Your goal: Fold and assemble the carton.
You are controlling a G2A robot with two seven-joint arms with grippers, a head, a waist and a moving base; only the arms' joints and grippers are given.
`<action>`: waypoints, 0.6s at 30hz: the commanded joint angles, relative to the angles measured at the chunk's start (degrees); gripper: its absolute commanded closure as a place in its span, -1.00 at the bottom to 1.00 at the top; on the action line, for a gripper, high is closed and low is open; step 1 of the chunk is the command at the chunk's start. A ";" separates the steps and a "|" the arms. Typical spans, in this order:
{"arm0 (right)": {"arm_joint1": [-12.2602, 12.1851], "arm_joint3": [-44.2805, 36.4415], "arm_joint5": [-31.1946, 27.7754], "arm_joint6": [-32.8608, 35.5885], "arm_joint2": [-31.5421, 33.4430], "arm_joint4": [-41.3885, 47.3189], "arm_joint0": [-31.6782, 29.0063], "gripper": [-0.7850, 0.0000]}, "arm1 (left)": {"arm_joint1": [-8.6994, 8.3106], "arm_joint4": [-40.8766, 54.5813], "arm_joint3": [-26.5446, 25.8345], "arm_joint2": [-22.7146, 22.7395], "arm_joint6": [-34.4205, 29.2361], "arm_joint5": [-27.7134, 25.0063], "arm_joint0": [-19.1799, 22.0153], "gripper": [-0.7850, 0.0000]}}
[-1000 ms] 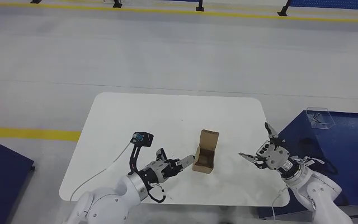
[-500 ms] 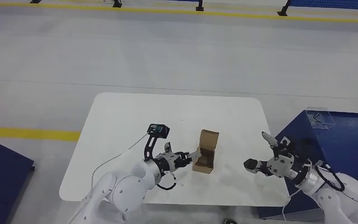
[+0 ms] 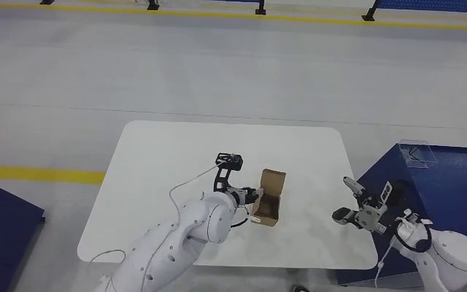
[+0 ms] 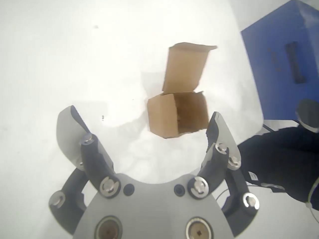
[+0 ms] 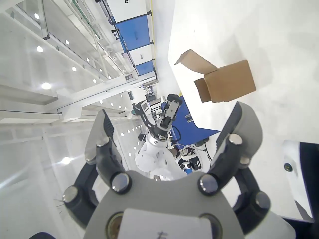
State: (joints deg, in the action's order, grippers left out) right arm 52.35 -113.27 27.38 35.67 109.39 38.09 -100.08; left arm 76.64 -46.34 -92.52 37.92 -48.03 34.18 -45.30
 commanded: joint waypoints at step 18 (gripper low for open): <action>0.03 0.80 8.24 -13.13 -28.46 -47.77 10.64 -1.00 | 5.04 5.58 16.64 -3.59 -2.77 -6.28 5.41 -1.00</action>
State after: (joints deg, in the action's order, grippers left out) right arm 52.24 -112.96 35.27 22.65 82.57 -8.77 -90.49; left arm 81.44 -40.99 -76.56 34.41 -50.83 27.96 -40.11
